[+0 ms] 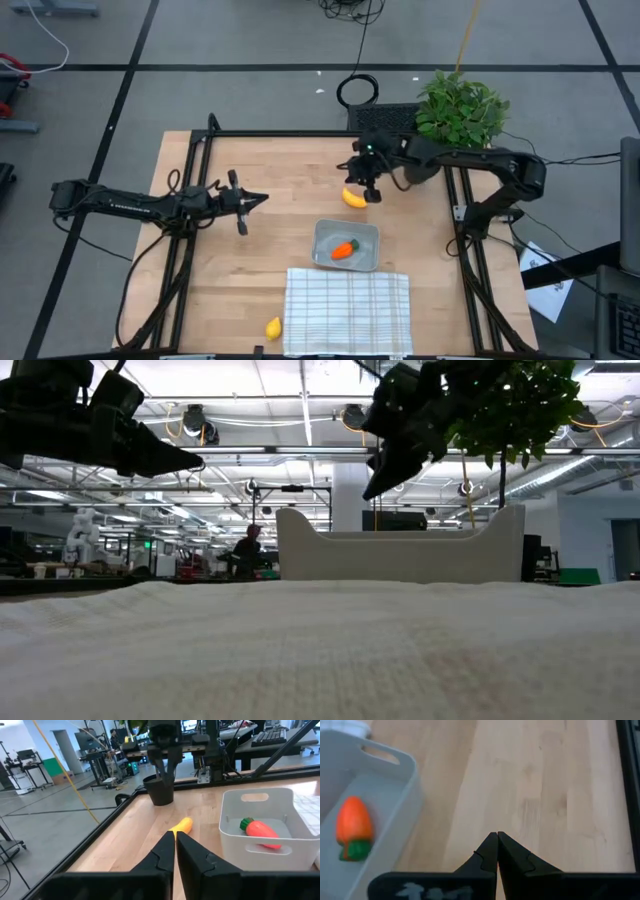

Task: Pick and placing Produce into tupperware
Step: Put the yellow banana into the gray bin

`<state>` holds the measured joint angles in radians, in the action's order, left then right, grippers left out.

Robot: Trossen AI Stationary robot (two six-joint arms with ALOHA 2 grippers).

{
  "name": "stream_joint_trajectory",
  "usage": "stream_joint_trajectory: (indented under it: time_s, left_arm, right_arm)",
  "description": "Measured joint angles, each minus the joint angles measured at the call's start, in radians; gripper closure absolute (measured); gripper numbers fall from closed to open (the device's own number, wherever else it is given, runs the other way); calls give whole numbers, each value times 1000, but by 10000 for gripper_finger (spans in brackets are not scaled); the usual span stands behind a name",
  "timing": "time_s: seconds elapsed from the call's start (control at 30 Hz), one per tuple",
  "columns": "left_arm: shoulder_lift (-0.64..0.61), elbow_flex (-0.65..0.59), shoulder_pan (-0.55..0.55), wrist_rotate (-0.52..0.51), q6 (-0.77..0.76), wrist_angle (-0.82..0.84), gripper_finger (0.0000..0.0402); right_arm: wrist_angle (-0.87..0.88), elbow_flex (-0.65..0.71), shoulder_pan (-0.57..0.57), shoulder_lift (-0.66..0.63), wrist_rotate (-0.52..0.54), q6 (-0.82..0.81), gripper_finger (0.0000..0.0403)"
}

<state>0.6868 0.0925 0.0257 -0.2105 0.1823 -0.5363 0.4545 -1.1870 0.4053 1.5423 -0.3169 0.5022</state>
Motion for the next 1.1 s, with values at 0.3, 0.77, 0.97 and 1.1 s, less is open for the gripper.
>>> stream_joint_trajectory:
  time_s: [0.3, 0.77, 0.97, 1.1]
  left_arm:
    - [0, 0, 0, 0, -1, 19, 398]
    - [0, 0, 0, -8, 0, 26, 384]
    - [0, 0, 0, -8, 0, 39, 400]
    - [0, 0, 0, -8, -1, 45, 392]
  right_arm:
    - [-8, -1, 35, 55, 2, -134, 403]
    - [-73, -1, -56, 174, 134, -333, 403]
    - [-18, 0, -58, 168, 191, -271, 399]
    - [45, 0, -58, 158, 186, -241, 372]
